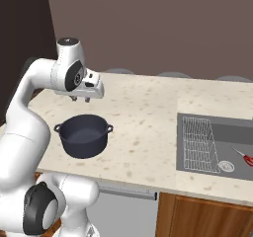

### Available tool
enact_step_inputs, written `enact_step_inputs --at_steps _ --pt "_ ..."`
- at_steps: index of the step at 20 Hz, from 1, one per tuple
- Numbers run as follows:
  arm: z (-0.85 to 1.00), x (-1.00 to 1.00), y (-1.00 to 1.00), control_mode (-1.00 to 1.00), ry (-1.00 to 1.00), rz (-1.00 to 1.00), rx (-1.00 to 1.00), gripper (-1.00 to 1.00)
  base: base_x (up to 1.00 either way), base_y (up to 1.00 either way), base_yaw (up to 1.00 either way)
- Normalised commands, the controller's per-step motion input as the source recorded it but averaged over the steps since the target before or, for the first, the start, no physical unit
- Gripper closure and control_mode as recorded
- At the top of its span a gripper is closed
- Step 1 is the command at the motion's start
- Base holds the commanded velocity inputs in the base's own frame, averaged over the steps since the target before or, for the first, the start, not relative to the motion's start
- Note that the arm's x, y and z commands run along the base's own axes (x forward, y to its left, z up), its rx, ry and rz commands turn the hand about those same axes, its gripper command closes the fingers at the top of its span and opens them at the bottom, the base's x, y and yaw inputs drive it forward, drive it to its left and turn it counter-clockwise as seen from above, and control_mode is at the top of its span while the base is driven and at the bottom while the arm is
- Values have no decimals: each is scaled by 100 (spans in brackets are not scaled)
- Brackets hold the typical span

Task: Pick the pot and colander and place them in the sink. Then turn on the water.

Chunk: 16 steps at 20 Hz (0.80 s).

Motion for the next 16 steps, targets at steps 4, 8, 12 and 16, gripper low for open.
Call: enact_step_inputs --at_steps 4,8,12,16 --pt "-12 -1 3 -100 0 0 -2 -100 0 0 0" --pt "-29 -31 -1 -100 0 -9 6 -100 0 0 0" --pt "-30 -52 -5 -100 5 -25 9 -100 0 0 0" --pt "-26 -58 -17 -100 9 -29 5 -100 0 0 0"
